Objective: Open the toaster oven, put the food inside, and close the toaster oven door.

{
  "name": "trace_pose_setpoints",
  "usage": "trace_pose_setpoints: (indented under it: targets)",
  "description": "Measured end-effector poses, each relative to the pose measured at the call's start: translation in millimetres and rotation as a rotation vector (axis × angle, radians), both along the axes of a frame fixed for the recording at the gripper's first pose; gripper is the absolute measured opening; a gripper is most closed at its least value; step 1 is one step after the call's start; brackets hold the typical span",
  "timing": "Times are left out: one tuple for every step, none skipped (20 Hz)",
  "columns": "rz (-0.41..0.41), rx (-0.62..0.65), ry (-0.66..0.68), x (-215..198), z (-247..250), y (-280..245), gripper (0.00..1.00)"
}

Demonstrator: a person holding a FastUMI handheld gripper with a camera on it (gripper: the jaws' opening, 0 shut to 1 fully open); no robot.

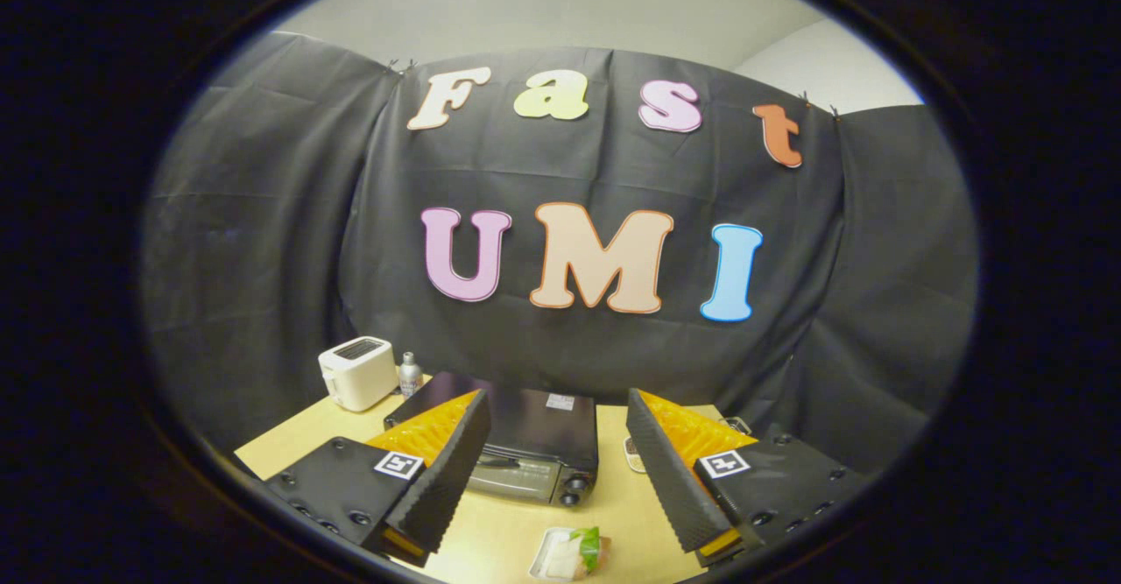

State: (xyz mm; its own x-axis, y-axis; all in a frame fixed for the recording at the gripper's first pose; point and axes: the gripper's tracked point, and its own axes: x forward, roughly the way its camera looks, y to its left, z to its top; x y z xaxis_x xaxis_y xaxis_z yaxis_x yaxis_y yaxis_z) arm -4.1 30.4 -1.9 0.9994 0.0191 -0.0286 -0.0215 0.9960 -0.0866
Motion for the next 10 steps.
trace_pose_setpoints:
  targets:
    - [0.0,0.002,0.004,1,-1,2,0.98]
    - [0.001,0.005,0.007,3,-3,4,0.98]
    - [0.002,0.009,0.01,4,-3,5,0.98]
    - [0.001,0.012,0.013,5,-5,6,0.98]
    - [0.001,0.015,0.014,6,-5,8,0.98]
    - [0.0,0.016,0.014,9,-5,11,0.98]
    - [-0.001,0.018,0.013,12,-5,13,0.98]
    - [-0.002,0.02,0.014,14,-5,16,0.98]
    - [-0.003,0.02,0.015,17,-5,20,0.98]
    - [-0.005,0.019,0.018,19,-7,23,0.98]
